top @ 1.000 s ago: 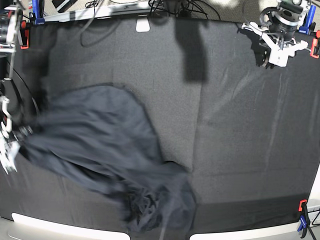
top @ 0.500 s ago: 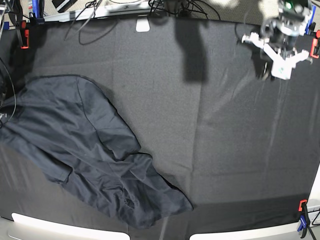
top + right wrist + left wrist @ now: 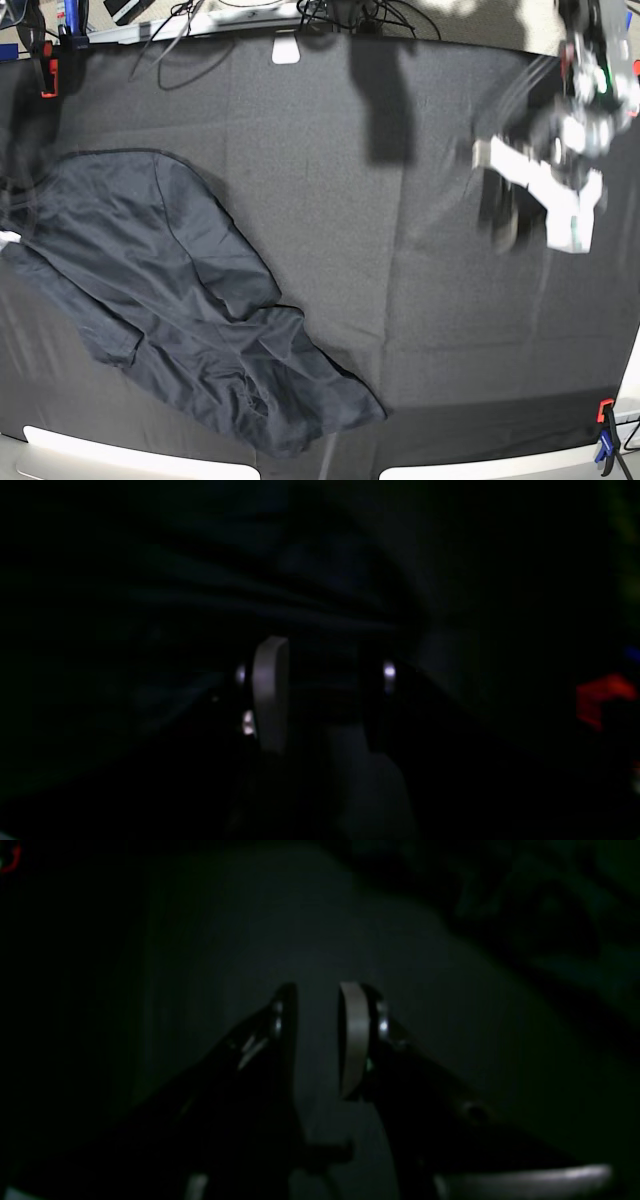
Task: Layout the t-shirt on the table in an organized manner, then fold the t-shirt properly
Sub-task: 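Reach the left gripper to the shirt's loose edge and grasp it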
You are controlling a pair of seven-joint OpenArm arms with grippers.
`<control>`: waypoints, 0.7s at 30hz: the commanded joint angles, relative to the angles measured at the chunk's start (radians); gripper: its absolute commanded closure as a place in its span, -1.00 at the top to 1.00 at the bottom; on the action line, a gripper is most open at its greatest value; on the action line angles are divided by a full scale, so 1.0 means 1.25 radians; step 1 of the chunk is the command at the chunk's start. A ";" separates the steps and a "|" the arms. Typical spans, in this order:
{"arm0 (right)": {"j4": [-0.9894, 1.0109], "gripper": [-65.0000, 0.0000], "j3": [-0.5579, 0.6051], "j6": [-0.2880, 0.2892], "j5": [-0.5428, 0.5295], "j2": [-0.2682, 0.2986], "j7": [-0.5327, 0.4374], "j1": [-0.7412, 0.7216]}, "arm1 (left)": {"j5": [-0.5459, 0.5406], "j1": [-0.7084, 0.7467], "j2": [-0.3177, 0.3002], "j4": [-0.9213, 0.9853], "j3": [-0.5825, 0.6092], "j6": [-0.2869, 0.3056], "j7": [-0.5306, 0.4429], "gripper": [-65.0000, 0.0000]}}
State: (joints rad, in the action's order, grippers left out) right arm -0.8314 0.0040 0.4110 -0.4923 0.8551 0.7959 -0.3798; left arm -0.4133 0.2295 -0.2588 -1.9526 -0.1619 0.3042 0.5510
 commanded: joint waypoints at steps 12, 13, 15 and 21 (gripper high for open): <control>-0.087 -0.31 -0.007 0.132 -0.114 -0.075 0.055 -0.017 | 0.015 -0.417 0.150 0.536 0.201 -0.004 -0.040 -0.60; -0.089 -0.31 -0.007 0.140 -0.114 -0.080 0.055 -0.017 | 0.015 -0.456 0.163 0.591 0.201 -0.004 -0.040 -0.60; -0.089 -0.31 -0.007 0.153 -0.110 -0.088 0.055 -0.017 | 0.013 -0.527 0.190 0.701 0.201 -0.004 -0.040 -0.59; -0.089 -0.31 -0.007 0.157 -0.110 -0.096 0.054 -0.017 | -0.039 -0.710 0.247 1.011 0.201 -0.003 -0.072 -0.59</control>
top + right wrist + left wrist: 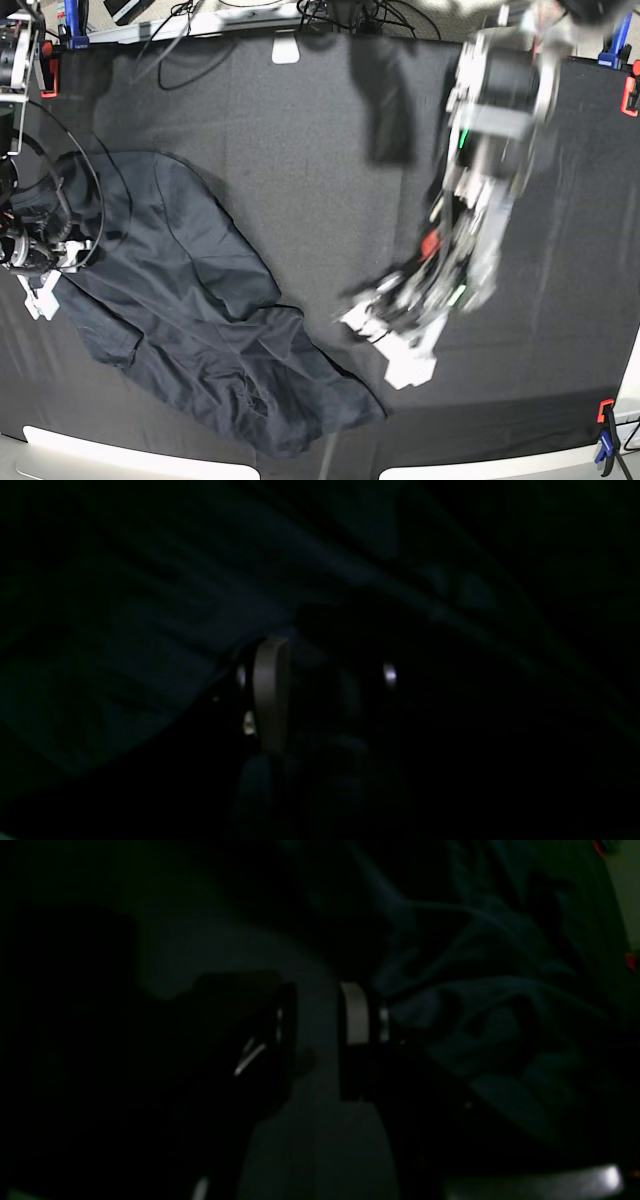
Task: Layout the t-shirt on the table in an organized manner, then fold the t-shirt properly
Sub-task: 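Reach the left gripper to the shirt's loose edge and grasp it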
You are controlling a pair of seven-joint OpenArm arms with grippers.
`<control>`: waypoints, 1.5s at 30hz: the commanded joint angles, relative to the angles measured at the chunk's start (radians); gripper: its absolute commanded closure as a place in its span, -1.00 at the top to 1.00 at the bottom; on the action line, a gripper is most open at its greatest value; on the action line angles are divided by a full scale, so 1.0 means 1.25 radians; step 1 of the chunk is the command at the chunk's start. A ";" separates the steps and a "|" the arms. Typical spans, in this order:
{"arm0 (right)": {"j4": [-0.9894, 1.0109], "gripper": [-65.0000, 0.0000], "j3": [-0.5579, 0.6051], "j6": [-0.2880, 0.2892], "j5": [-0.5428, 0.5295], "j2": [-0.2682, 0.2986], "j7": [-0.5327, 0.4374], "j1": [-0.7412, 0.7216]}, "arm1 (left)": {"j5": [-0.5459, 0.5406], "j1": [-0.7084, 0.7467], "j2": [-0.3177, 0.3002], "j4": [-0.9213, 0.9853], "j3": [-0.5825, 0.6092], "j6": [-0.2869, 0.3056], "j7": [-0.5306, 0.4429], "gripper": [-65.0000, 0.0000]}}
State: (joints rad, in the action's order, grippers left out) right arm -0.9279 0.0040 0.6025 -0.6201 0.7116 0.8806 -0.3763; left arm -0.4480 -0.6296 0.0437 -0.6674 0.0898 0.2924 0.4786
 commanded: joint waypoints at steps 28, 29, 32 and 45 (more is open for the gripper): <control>-0.012 -0.31 -0.007 0.004 -0.007 -0.044 -0.003 -0.020 | 0.064 -0.157 0.084 0.348 -0.001 -0.066 -0.356 -0.59; -0.012 -0.31 -0.007 0.004 -0.007 -0.044 -0.003 -0.020 | 0.063 -0.157 0.084 0.348 -0.001 -0.063 -0.356 -0.59; -0.012 -0.31 -0.007 0.004 -0.007 -0.044 -0.003 -0.020 | 0.062 -0.147 0.084 0.348 -0.001 0.003 -0.356 -0.59; -0.012 -0.31 -0.007 0.022 -0.016 -0.045 -0.005 -0.022 | 0.064 -0.132 0.084 0.348 -0.001 0.182 -0.251 -0.60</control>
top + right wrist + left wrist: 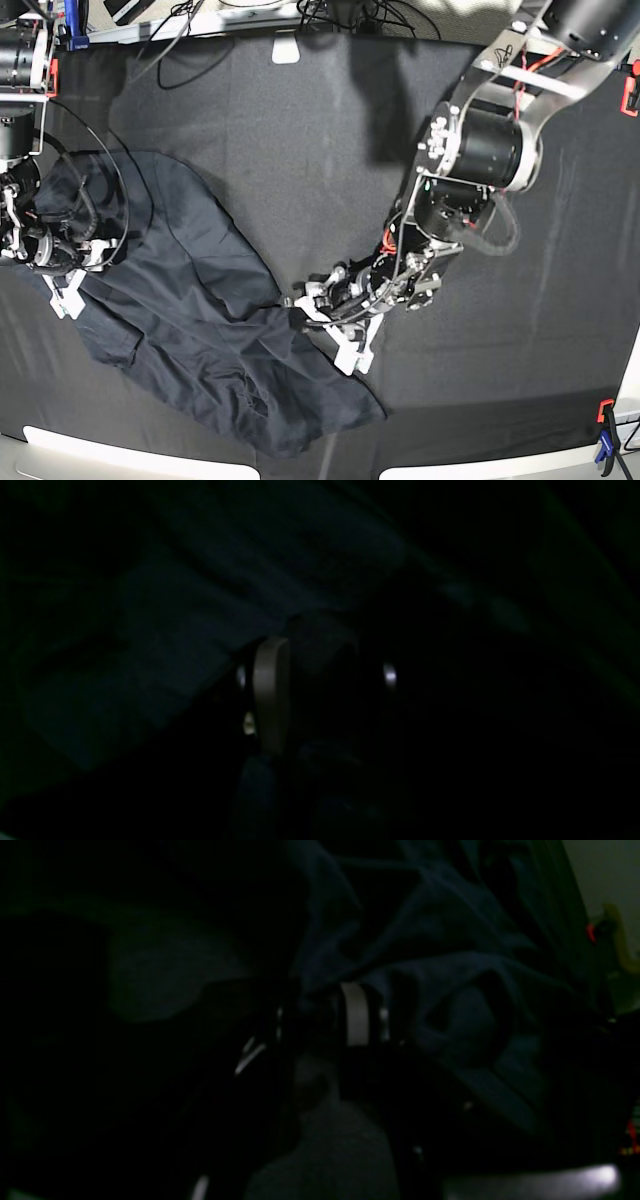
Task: Layout the t-shirt on the table in an organized manner, then fold the t-shirt properly
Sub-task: 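Reach the left gripper to the shirt's loose edge and grasp it, then release the shirt and move the right gripper to the shirt's middle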
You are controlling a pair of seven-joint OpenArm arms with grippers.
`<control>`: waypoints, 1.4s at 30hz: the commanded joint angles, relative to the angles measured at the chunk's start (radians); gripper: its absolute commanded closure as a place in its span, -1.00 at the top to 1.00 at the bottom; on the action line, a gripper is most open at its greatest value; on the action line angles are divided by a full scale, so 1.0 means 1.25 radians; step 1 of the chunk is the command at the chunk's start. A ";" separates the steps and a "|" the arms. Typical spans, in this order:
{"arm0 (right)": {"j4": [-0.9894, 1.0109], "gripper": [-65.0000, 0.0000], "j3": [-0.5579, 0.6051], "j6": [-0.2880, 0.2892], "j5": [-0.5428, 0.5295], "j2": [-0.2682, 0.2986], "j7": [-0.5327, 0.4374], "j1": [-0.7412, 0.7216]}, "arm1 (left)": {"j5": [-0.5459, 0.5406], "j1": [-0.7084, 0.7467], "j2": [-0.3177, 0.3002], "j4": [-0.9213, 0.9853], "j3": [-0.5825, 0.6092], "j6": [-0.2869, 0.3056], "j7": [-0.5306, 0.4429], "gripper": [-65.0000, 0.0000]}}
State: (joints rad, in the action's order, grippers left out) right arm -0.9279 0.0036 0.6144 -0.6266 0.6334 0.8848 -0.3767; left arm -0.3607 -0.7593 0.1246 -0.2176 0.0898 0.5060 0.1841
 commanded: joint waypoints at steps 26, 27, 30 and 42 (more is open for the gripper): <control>-0.113 -0.31 0.020 0.047 0.284 -0.324 -0.153 -0.215 | -0.005 0.013 -0.241 -0.106 -0.003 0.017 0.082 -0.83; -0.113 -0.30 0.036 0.044 0.331 -0.344 -0.182 -0.217 | -0.005 0.027 -0.260 -0.111 -0.003 0.018 0.083 -0.83; -0.113 -0.14 0.114 -0.007 0.450 -0.390 -0.240 -0.217 | -0.006 0.088 -0.311 -0.152 -0.003 0.018 0.080 -0.83; 0.152 -0.06 0.269 -0.298 0.706 -0.519 -0.398 -0.276 | -0.090 0.410 -0.481 -0.580 -0.014 0.017 0.136 -0.83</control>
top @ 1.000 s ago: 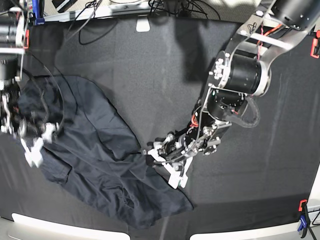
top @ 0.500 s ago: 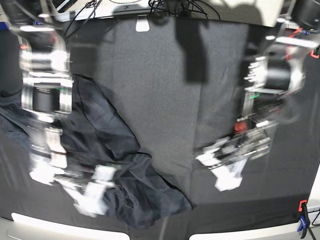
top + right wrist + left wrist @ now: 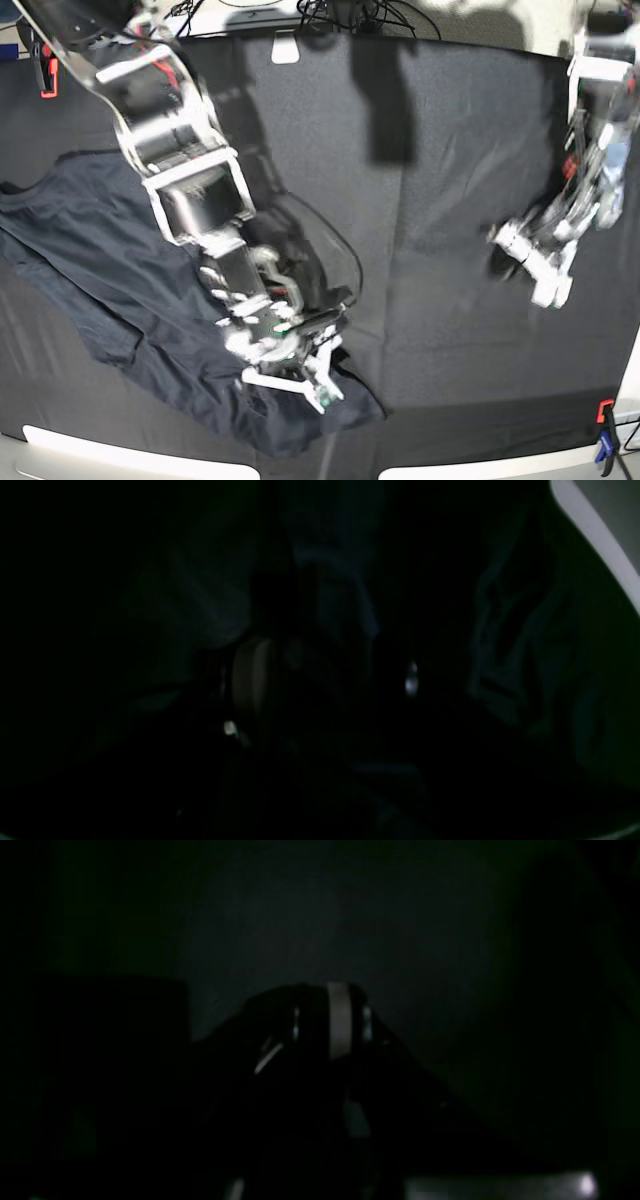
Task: Layout the t-shirt on the table in an organized manner, then fold the t-shirt properly
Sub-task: 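Release the shirt and move the right gripper to the shirt's middle, then grasp the shirt fabric with the right gripper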
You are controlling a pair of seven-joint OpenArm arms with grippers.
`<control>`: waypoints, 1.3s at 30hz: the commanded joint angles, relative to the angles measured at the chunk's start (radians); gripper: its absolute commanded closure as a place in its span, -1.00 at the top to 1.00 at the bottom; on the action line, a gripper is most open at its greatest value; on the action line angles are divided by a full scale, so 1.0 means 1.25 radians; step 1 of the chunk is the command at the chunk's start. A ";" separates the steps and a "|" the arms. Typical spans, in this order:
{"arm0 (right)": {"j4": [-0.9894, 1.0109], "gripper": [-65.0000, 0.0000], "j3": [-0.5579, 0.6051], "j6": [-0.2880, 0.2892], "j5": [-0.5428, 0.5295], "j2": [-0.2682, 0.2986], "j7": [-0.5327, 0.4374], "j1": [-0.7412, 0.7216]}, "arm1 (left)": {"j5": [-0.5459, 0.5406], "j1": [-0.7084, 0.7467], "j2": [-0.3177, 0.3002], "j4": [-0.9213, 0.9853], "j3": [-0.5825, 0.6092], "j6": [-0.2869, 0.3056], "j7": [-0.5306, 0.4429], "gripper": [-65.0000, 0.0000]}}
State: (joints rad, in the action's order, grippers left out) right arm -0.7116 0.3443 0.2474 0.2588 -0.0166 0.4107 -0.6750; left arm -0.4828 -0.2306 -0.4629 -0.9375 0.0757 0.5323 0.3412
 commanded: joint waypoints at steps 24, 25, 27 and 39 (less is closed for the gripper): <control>0.287 -1.00 -0.003 -0.014 0.110 -0.020 -0.160 -0.148 | -0.049 0.242 -0.029 -0.228 -0.250 -0.006 -0.004 -0.83; 0.287 -1.00 -0.003 -0.038 0.121 -0.025 -0.173 -0.146 | -0.049 0.242 -0.029 -0.228 -0.250 -0.006 -0.004 -0.83; 0.287 -1.00 -0.003 -0.075 0.128 -0.032 -0.186 -0.146 | -0.049 0.242 -0.029 -0.228 -0.250 -0.006 -0.004 -0.83; 0.189 -1.00 0.062 0.116 0.055 -0.112 -0.164 -0.122 | -0.022 0.242 -0.029 -0.228 -0.250 -0.006 -0.041 -0.83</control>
State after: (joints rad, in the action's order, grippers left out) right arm -0.4603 0.4259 0.3901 0.3382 -0.1471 0.2306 -0.7937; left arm -0.4969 0.0853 -0.4793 -1.2045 -0.2291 0.5220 0.3149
